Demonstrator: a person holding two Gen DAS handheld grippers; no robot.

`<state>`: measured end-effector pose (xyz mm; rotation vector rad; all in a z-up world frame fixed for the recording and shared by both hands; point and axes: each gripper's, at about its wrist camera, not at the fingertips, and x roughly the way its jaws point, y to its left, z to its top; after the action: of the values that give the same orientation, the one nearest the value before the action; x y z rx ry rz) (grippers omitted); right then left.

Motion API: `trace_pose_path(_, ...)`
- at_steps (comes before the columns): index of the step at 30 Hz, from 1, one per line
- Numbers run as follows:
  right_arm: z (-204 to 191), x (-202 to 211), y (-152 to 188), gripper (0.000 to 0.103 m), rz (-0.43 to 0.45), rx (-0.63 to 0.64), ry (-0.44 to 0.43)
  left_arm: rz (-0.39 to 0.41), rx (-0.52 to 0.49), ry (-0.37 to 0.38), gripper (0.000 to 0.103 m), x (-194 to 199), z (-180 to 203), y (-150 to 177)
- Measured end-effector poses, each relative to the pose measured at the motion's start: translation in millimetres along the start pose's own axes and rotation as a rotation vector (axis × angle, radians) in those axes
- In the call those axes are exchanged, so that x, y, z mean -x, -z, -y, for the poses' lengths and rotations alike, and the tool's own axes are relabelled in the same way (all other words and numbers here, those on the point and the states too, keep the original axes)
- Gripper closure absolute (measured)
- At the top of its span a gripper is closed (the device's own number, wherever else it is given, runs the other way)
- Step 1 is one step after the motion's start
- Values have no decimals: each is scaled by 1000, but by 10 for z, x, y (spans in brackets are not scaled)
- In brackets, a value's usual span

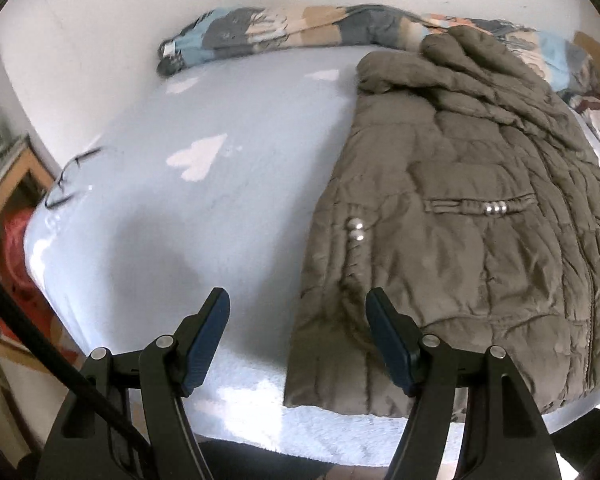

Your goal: Fold large clothes

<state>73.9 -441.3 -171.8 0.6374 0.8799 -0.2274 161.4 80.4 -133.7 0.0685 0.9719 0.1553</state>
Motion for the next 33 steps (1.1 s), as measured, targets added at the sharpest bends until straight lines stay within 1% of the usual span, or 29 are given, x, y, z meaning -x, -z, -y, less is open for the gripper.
trace_pose_path(3,92,-40,9,28,-30,-34,10,-18,3,9,33,-44,-11,12)
trace_pose_path(4,93,-62,22,28,-40,-36,11,-19,2,10,32,-47,-10,18)
trace_pose_path(5,96,-89,36,27,-55,-36,13,-20,1,12,28,-48,-5,24)
trace_pose_path(9,69,-189,69,25,-99,-31,-7,-34,0,26,27,-89,18,35)
trace_pose_path(13,57,-216,92,24,-109,-14,-4,-55,26,46,25,-121,11,36)
trace_pose_path(18,183,-247,119,23,-131,-65,-13,-74,69,86,25,-145,-56,61)
trace_pose_path(20,256,-251,125,23,-135,-99,-21,-88,99,123,25,-156,-121,88)
trace_pose_path(21,275,-244,128,23,-136,-113,-25,-99,124,151,25,-163,-171,98)
trace_pose_path(22,297,-244,128,23,-136,-129,-33,-112,162,197,25,-174,-244,108)
trace_pose_path(25,336,-234,128,23,-134,-164,-69,-145,244,267,25,-216,-394,152)
trace_pose_path(28,319,-249,137,23,-134,-156,-75,-165,300,315,25,-267,-481,191)
trace_pose_path(30,300,-283,139,23,-140,-152,-76,-169,320,332,25,-287,-508,195)
trace_pose_path(33,315,-304,124,23,-142,-159,-71,-159,360,361,25,-300,-561,176)
